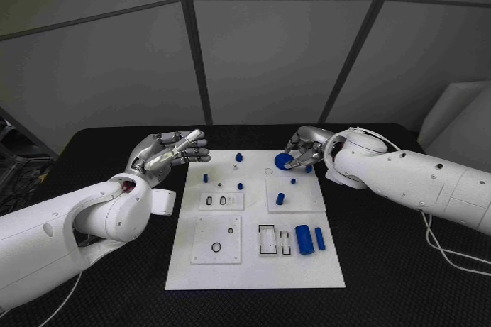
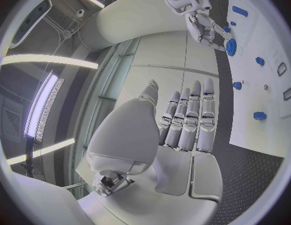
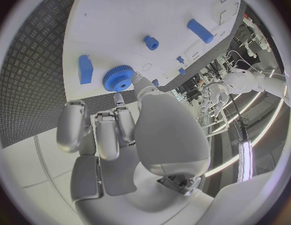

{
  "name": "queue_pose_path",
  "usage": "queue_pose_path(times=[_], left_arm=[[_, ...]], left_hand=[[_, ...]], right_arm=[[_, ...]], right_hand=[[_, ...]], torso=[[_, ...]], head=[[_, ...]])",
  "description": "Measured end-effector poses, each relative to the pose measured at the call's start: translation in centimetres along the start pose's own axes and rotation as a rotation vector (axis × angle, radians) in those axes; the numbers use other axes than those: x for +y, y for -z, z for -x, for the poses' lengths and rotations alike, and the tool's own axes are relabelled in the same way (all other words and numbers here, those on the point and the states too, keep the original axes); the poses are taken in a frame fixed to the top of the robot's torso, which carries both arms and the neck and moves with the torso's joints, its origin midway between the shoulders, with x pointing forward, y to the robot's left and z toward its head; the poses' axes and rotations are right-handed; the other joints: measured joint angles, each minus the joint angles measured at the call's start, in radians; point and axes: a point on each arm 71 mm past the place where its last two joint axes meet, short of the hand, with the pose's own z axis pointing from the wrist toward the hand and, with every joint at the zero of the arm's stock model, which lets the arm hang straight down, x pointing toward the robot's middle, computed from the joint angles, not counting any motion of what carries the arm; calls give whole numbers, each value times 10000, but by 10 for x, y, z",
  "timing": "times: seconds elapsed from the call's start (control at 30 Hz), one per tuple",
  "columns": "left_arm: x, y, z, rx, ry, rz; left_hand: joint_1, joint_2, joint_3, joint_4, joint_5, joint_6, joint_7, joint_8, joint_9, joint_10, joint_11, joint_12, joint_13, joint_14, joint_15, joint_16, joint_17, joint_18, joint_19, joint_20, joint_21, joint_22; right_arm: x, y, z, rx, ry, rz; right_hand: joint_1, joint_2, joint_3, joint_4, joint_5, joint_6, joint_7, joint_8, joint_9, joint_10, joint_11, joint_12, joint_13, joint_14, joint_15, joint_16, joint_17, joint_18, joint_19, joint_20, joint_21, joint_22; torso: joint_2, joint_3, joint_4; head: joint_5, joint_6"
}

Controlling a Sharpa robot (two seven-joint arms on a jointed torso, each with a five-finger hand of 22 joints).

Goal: Assemble the parts on the task board

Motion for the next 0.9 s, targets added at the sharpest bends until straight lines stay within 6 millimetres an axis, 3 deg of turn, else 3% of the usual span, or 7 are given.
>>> queue_pose_path(times=[0.47,0.9], left_arm=[[1,-1,0,8,6,37],[1,-1,0,9,8,52]], left_hand=[[0,0,0,0,0,0,0,0,0,0,0,-40,1,0,0,-40,5,0,0,0,-24,-3],[0,0,0,0,0,-36,36,0,0,0,0,-40,1,0,0,-40,15,0,-1,1,-24,-2]], right_arm=[[-2,-8,-3,183,-25,-428],[-1,-11,-2,215,-69,-591]], right_hand=[[53,54,-1,52,47,0,0,81,10,35,36,39,-1,0,0,42,-2,2,74,1,119,154],[142,251,-2,51,48,-1,-2,217,31,72,-1,99,-2,0,-1,82,-3,3,74,2,160,220]], torso=[[-9,-4,5],[-10,3,5]], head=[[-15,-61],[11,-91]])
